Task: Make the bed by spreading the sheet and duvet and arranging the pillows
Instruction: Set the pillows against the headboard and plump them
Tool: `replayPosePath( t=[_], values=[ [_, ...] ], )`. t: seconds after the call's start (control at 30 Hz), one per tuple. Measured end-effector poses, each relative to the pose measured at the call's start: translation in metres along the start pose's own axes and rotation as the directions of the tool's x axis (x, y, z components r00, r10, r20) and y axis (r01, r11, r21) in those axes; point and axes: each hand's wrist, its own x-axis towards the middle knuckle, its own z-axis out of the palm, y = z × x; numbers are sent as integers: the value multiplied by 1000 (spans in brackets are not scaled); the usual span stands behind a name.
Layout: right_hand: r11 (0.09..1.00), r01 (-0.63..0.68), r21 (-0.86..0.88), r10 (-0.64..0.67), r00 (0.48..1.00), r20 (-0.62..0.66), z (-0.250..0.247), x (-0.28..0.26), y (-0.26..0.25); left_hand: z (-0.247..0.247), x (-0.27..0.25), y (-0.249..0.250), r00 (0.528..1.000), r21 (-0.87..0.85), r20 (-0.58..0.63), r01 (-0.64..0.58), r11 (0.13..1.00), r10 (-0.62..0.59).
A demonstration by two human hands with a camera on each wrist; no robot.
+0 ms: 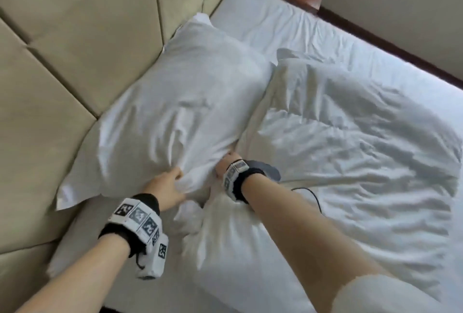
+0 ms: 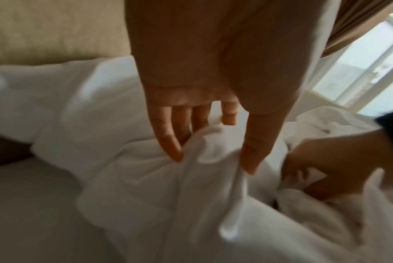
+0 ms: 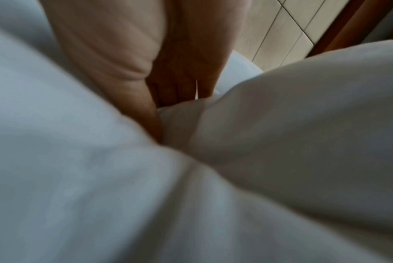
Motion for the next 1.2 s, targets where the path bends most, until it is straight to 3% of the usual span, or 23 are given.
replayPosePath(
  t=[0.03, 0.13, 0.27, 0.37, 0.53, 0.63, 0.8, 1.0, 1.07, 1.2],
  values=[
    [996, 17, -83, -14, 999, 37, 5, -1, -5, 5, 2, -12, 1000, -40, 19, -3, 999, 4],
    [999, 26, -48, -27, 1000, -14, 8, -22, 9, 15, 1, -25, 999, -154, 11, -31, 988, 33],
    [999, -47, 0, 47, 993, -107, 5, -53, 33, 12, 1, -11, 1000, -78, 9, 1, 997, 0],
    [989, -78, 126, 97, 983, -153, 6, -77, 45, 4, -3, 7, 994, -65, -90, 59, 996, -65],
    [979, -52, 195, 101, 963, -249, 18, -101, 64, -14, -23, 26, 967, 0, -240, 90, 996, -87],
    [972, -17, 234, 86, 954, -287, 24, -114, 72, -28, -33, 34, 930, -36, -339, 138, 990, -142],
    [990, 9, 142, 25, 970, -242, 22, -118, 74, -55, -32, 36, 852, -138, -461, 209, 968, -249],
    [995, 7, 97, 15, 974, -225, 6, -89, 72, -81, 12, 16, 835, -171, -461, 249, 953, -301],
    [996, -11, 89, 25, 987, -161, -1, -74, 75, -90, 34, 11, 837, -182, -457, 245, 952, -303],
    [995, 41, -87, -34, 996, 77, -6, -47, 84, -109, 85, 0, 842, -180, -458, 225, 958, -284]
  ],
)
